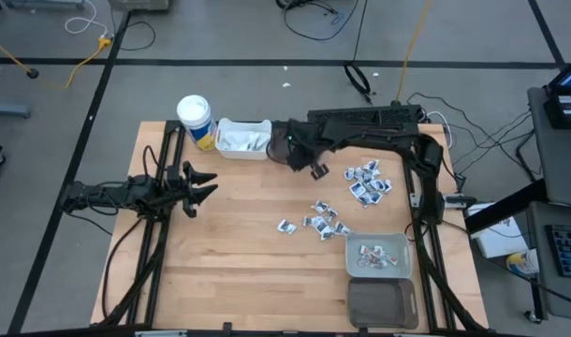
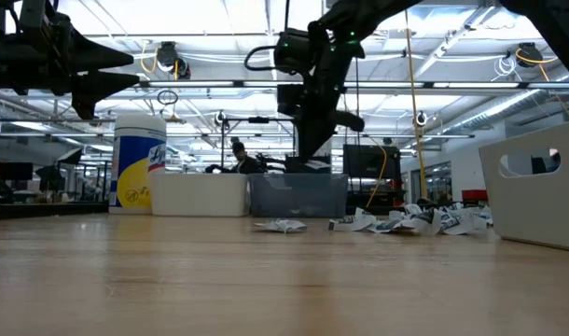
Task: Pick & Place First Aid Supplies
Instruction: Put the gray towelette pack into the top black bin
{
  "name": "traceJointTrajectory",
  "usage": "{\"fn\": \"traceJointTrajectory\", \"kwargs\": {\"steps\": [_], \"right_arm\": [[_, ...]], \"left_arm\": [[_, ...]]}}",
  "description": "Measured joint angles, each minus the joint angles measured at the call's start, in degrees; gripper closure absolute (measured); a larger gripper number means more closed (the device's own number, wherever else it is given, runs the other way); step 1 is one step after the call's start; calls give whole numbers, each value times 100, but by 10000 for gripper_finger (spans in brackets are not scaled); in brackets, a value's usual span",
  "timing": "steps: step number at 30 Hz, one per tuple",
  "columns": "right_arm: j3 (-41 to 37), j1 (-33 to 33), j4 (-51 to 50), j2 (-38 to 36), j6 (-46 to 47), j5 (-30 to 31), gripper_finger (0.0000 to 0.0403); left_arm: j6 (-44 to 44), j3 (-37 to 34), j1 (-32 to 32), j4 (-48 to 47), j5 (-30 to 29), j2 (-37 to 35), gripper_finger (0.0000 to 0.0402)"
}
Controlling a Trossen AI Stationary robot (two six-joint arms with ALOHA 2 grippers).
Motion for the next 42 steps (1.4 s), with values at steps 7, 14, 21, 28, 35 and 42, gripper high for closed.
{"fn": "traceJointTrajectory", "kwargs": {"steps": [7,14,21,28,35,42], "right_arm": [[18,-558,859,-7,-574,17,403],[18,-947,1036,66,-700,12,403],[15,-973,891,401,-581,-35,403],[16,-926,784,683,-482,173,399],[18,-926,841,674,-185,-26,335],[34,-894,881,673,-77,469,264]], "left_arm": [[0,0,1,0,0,2,206],[0,0,2,0,0,0,206],[-1,0,1,0,-1,2,206],[0,0,1,-1,0,2,206],[-1,0,0,0,0,2,206],[0,0,2,0,0,1,206]]}}
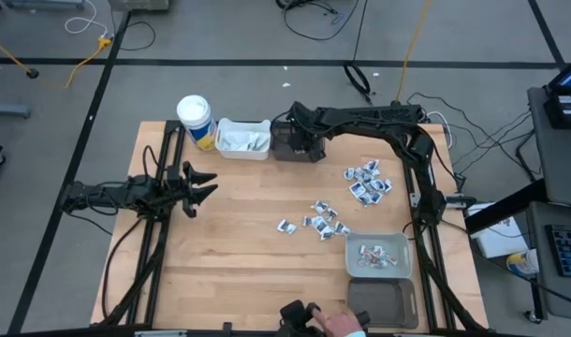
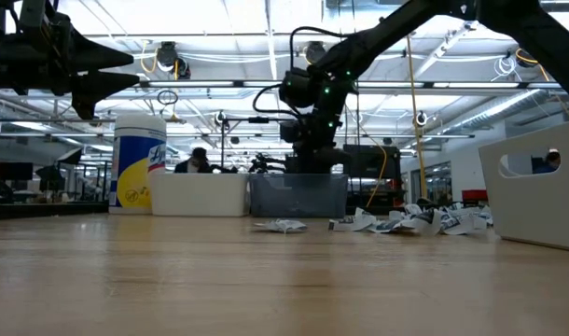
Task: Pick & Place First Aid Supplies
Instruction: Put the gray towelette pack into the top black bin
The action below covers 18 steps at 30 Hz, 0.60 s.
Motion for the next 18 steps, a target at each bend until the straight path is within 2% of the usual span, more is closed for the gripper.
{"fn": "traceJointTrajectory", "kwargs": {"steps": [3,6,12,14,18], "right_arm": [[200,19,-221,-7,600,370,260],[397,45,-484,-84,1690,675,263],[738,222,-1309,-246,4269,705,266],[761,286,-1532,-350,5124,550,265],[768,439,-1921,-449,6639,-521,266]], "left_arm": [[0,0,0,0,0,1,206],[0,0,-2,0,0,-1,206],[0,0,-2,0,0,0,206],[0,0,0,0,0,1,206],[0,0,0,-2,0,0,206]]}}
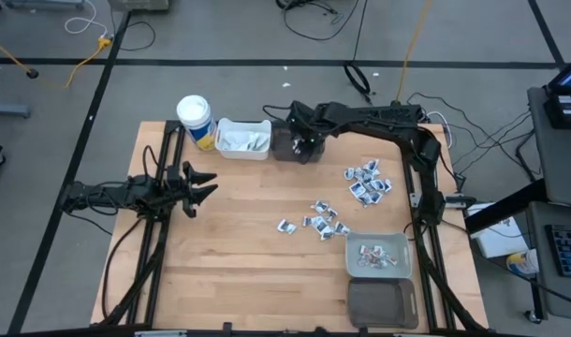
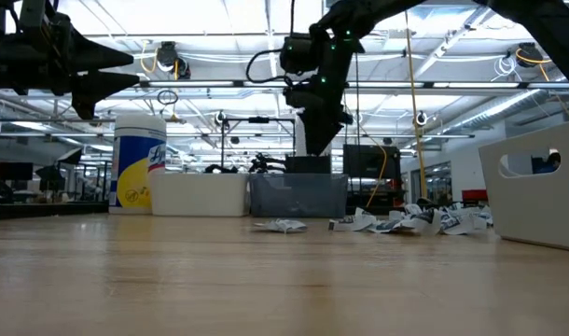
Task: Pick & Place First Aid Supplies
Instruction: Put the gray towelette pack into the top black bin
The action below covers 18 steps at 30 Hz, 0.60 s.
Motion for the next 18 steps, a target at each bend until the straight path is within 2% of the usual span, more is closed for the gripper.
{"fn": "traceJointTrajectory", "kwargs": {"steps": [2,4,18], "right_arm": [[-10,99,-247,-55,586,-523,266],[-10,272,-352,-107,984,-734,266],[-11,1805,-472,-215,2288,-731,266]], "left_arm": [[0,0,0,0,0,-1,206],[-2,0,-2,2,0,1,206],[0,-2,-2,2,-2,0,206]]}}
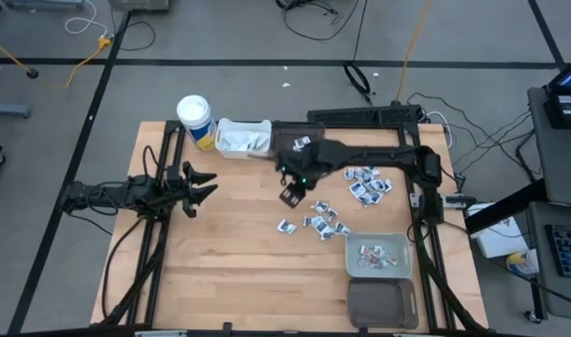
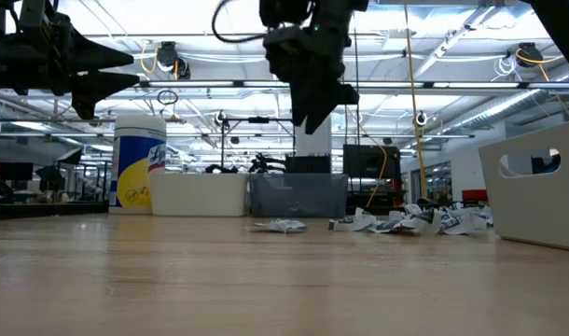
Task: Pick & Place First Aid Supplies
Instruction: Put the gray towelette pack into the top black bin
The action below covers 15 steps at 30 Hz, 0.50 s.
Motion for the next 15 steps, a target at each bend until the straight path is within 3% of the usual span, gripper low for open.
{"fn": "traceJointTrajectory", "kwargs": {"steps": [15], "right_arm": [[-143,872,888,295,523,17,266]], "left_arm": [[0,1,1,1,1,-1,206]]}}
